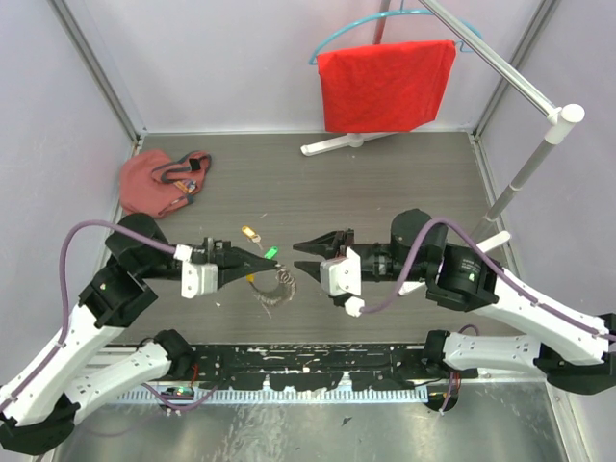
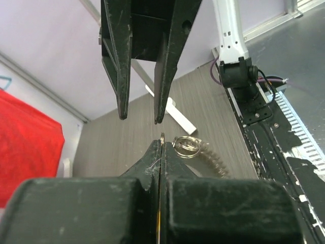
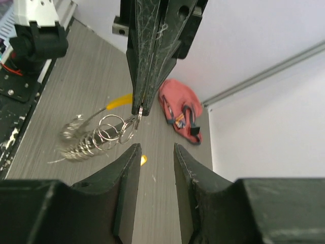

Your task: Put the keys on the keyring

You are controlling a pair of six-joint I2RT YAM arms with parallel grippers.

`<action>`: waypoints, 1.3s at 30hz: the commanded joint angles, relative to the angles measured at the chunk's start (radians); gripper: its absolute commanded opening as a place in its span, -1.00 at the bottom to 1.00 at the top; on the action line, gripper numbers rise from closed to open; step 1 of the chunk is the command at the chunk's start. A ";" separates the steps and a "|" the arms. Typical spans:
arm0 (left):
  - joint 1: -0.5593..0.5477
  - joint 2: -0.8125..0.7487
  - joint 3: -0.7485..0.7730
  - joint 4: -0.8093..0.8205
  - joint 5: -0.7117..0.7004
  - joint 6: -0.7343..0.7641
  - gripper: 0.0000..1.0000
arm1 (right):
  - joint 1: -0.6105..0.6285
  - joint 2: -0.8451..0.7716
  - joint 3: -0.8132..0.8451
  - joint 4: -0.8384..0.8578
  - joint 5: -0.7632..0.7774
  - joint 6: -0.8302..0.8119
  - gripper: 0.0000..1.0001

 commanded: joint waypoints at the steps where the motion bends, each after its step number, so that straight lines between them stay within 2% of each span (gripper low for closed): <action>1: 0.000 0.042 0.082 -0.175 -0.090 0.022 -1.00 | 0.004 0.040 0.012 -0.008 0.132 0.073 -0.24; 8: -0.001 0.140 0.198 -0.413 -0.173 0.034 -1.00 | 0.004 0.096 0.038 0.000 0.161 0.202 -0.27; 14: -0.001 0.188 0.263 -0.540 -0.234 0.020 -1.00 | 0.005 0.118 0.020 0.020 0.155 0.253 -0.31; 23: -0.001 0.206 0.307 -0.619 -0.286 0.024 -1.00 | 0.005 0.122 -0.017 0.091 0.162 0.353 -0.31; 32: -0.001 0.205 0.302 -0.604 -0.273 0.022 -1.00 | 0.005 0.174 -0.020 0.178 0.106 0.421 -0.36; 39: -0.001 0.203 0.305 -0.602 -0.274 0.021 -1.00 | 0.007 0.186 -0.021 0.167 0.087 0.432 -0.35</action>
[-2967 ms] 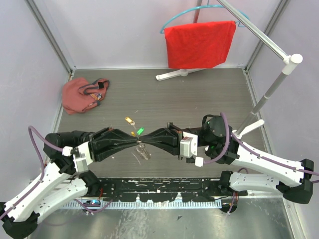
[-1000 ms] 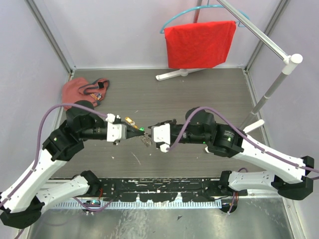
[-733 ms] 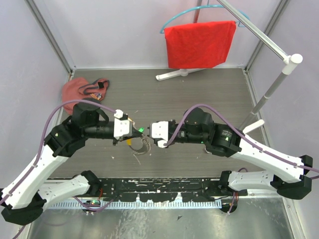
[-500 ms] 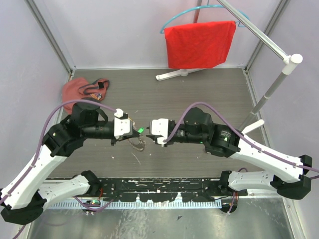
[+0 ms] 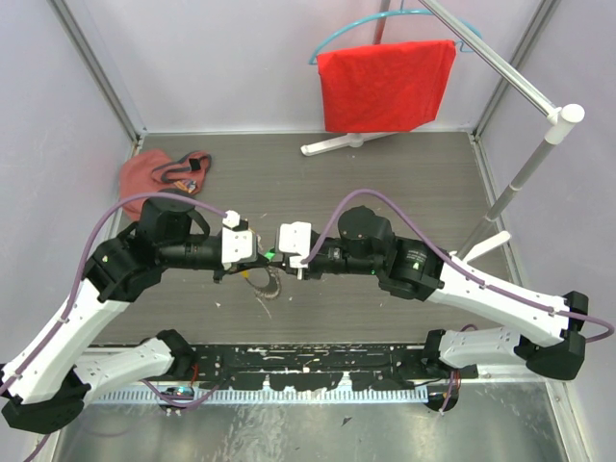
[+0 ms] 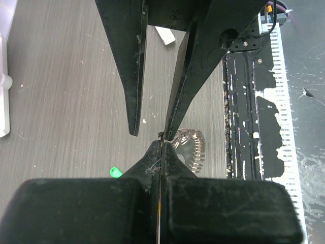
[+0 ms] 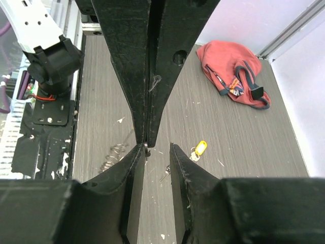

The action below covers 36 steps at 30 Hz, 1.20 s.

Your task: Put the keys on the keyring

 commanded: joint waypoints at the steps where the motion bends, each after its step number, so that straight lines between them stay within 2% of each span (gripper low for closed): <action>1: 0.000 -0.006 0.030 0.007 0.003 -0.005 -1.00 | 0.006 -0.005 0.009 0.051 -0.025 0.023 -0.35; 15: -0.001 -0.006 0.032 0.013 0.011 -0.004 -1.00 | 0.006 0.018 0.019 -0.008 -0.023 0.006 -0.38; 26: -0.001 -0.010 0.029 0.017 0.054 0.004 -1.00 | 0.007 0.047 0.043 -0.009 -0.039 -0.001 -0.73; 28: -0.001 -0.012 0.026 0.022 0.058 0.005 -1.00 | 0.007 0.050 0.046 -0.010 -0.040 0.000 -0.95; 30: -0.001 -0.015 0.022 0.028 0.062 0.006 -1.00 | 0.007 0.047 0.048 -0.008 -0.037 -0.001 -0.98; 36: -0.001 -0.072 -0.015 0.116 0.048 -0.026 -0.27 | 0.006 -0.036 -0.028 0.090 -0.022 -0.014 -0.98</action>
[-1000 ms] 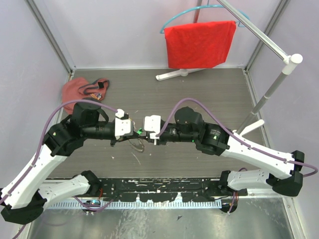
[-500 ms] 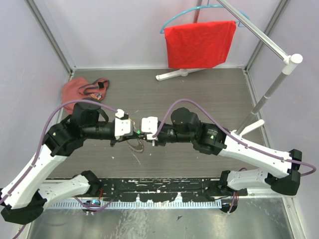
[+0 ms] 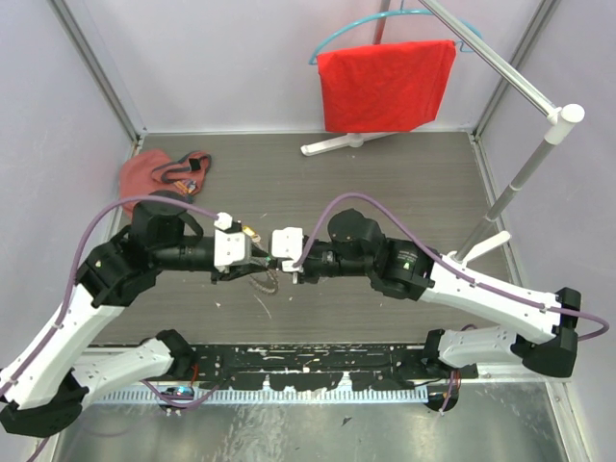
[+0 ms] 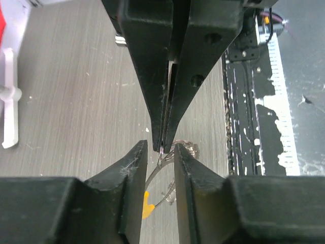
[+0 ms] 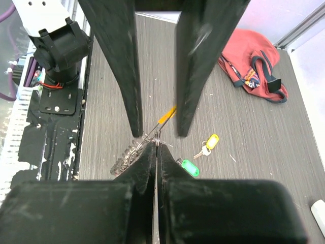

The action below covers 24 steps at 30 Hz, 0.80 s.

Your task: Put the keys on the keyring

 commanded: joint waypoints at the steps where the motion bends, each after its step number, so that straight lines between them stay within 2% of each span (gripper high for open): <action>1: -0.002 -0.074 -0.026 0.133 0.024 -0.044 -0.19 | 0.004 -0.086 -0.037 0.130 -0.009 -0.020 -0.98; 4: -0.002 -0.135 -0.061 0.195 0.016 -0.075 -0.03 | 0.004 -0.100 -0.046 0.148 -0.048 -0.032 -0.98; 8: -0.002 -0.226 -0.092 0.234 -0.013 -0.108 0.03 | 0.003 -0.105 -0.057 0.188 -0.072 -0.026 -0.98; 12: -0.002 -0.305 -0.127 0.243 -0.130 -0.176 0.04 | 0.002 -0.130 -0.114 0.355 -0.083 0.036 -0.98; 19: -0.002 -0.342 -0.170 0.225 -0.154 -0.246 -0.22 | 0.003 -0.139 -0.213 0.681 -0.088 0.182 -0.98; 24: -0.002 -0.330 -0.208 0.259 -0.133 -0.276 -0.30 | 0.002 -0.137 -0.239 0.811 -0.094 0.244 -0.98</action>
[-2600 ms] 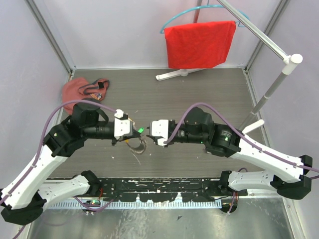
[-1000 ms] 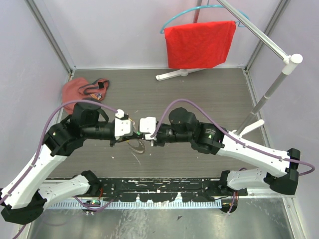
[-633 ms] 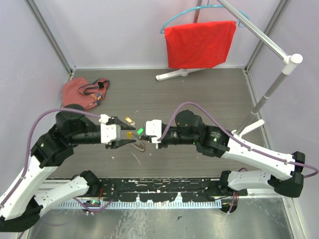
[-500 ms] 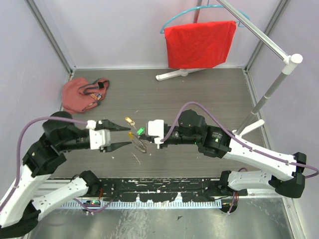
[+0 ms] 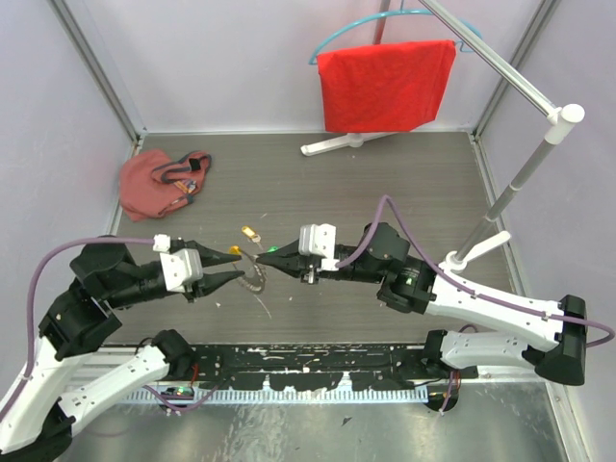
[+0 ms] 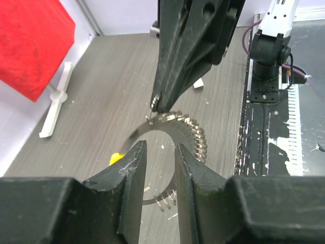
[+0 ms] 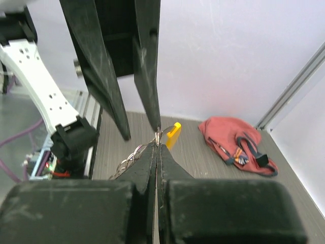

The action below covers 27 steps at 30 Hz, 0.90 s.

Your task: Put the keys on the keyring

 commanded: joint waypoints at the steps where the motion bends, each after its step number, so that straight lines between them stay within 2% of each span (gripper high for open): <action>1: -0.002 0.013 -0.029 0.044 0.006 -0.047 -0.31 | 0.002 -0.028 0.004 0.262 -0.019 0.091 -0.98; 6: -0.001 0.016 -0.045 0.076 0.018 -0.043 -0.31 | 0.003 -0.022 0.003 0.312 -0.057 0.109 -0.98; 17: -0.001 0.068 -0.020 0.165 0.107 0.052 -0.31 | 0.004 0.026 0.070 0.199 -0.217 0.090 -0.98; 23: -0.002 0.118 0.040 0.057 0.144 0.141 -0.31 | 0.006 0.005 0.070 0.173 -0.161 0.057 -0.98; 27: -0.002 0.104 0.026 0.050 0.158 0.149 -0.28 | 0.006 -0.003 0.055 0.202 -0.122 0.044 -0.98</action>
